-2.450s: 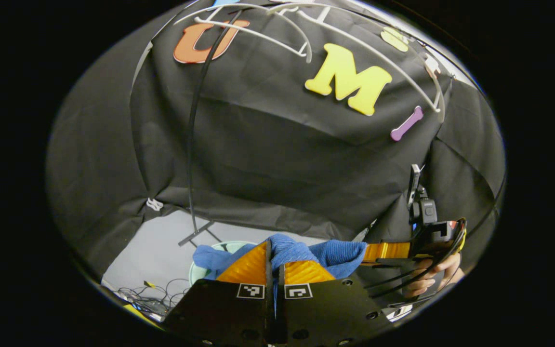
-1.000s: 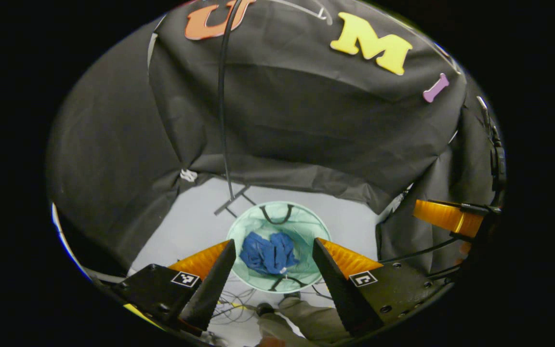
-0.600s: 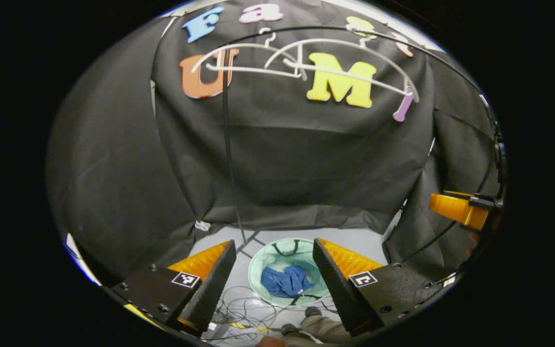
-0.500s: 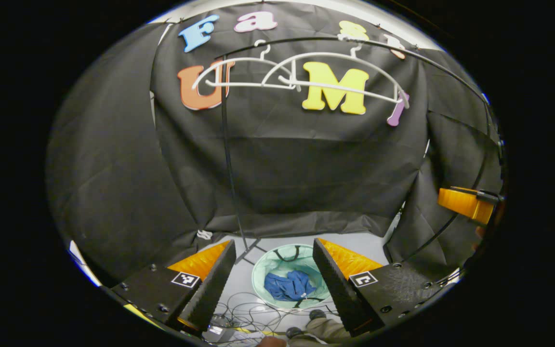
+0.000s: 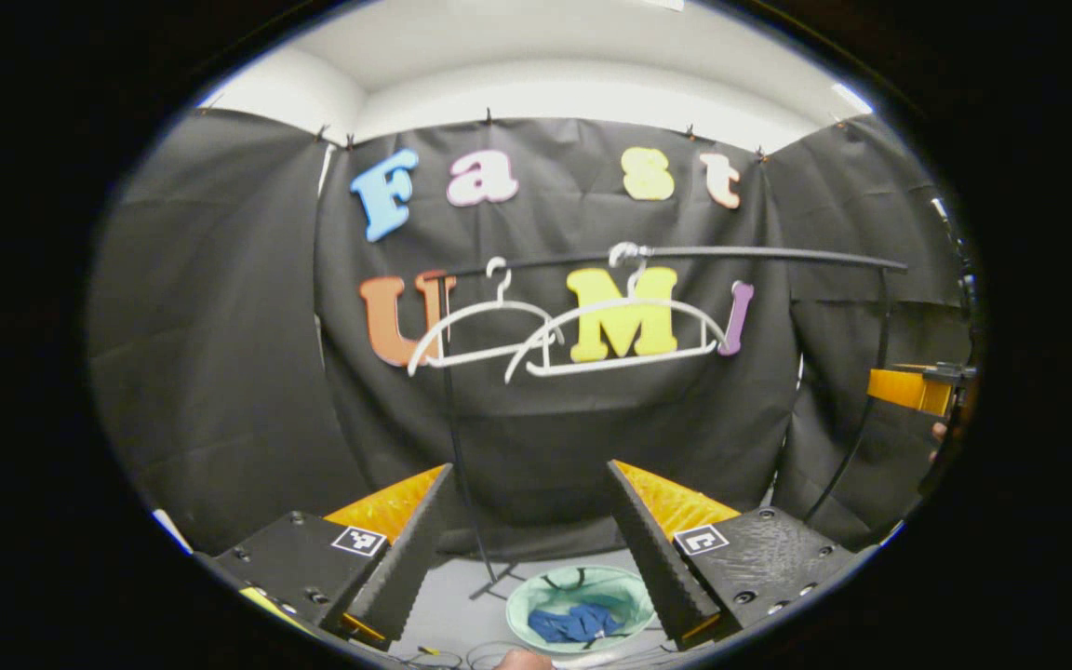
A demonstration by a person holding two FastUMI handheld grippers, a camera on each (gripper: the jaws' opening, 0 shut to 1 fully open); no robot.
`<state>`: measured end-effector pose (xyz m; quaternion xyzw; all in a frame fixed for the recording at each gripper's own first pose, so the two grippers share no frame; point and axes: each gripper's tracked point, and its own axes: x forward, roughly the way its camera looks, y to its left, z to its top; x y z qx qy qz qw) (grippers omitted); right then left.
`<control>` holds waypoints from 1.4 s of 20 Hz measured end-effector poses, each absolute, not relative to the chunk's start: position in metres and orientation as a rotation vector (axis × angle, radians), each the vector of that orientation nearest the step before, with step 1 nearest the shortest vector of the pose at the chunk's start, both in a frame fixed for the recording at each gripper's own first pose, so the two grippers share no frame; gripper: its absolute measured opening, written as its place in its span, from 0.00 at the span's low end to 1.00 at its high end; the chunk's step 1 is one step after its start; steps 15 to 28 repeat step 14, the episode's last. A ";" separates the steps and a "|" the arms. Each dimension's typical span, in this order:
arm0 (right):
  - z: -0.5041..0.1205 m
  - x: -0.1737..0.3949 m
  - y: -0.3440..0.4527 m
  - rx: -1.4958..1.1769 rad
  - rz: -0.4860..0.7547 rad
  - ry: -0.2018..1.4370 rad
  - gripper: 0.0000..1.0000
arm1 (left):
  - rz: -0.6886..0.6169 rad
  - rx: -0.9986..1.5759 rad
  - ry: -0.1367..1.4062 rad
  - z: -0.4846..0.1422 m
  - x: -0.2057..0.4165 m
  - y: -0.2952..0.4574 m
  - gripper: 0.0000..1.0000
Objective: Grasp the clothes on the hanger with both hands and then place them into the laundry hamper below.
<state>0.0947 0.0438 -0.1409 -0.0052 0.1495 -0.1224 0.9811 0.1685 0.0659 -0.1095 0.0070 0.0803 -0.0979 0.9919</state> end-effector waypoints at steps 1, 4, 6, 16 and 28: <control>-0.125 0.089 0.039 -0.013 -0.241 0.263 1.00 | -0.192 0.022 0.124 -0.094 0.162 0.063 0.96; -0.091 0.068 0.023 -0.051 -0.195 0.176 1.00 | -0.156 0.047 0.026 -0.058 0.145 0.059 1.00; -0.075 0.053 0.009 -0.084 -0.177 0.135 1.00 | -0.133 0.040 -0.035 -0.034 0.128 0.057 1.00; -0.016 0.011 -0.031 -0.118 -0.090 -0.004 1.00 | -0.007 0.046 -0.194 0.027 0.048 0.054 1.00; -0.016 0.011 -0.031 -0.118 -0.090 -0.004 1.00 | -0.007 0.046 -0.194 0.027 0.048 0.054 1.00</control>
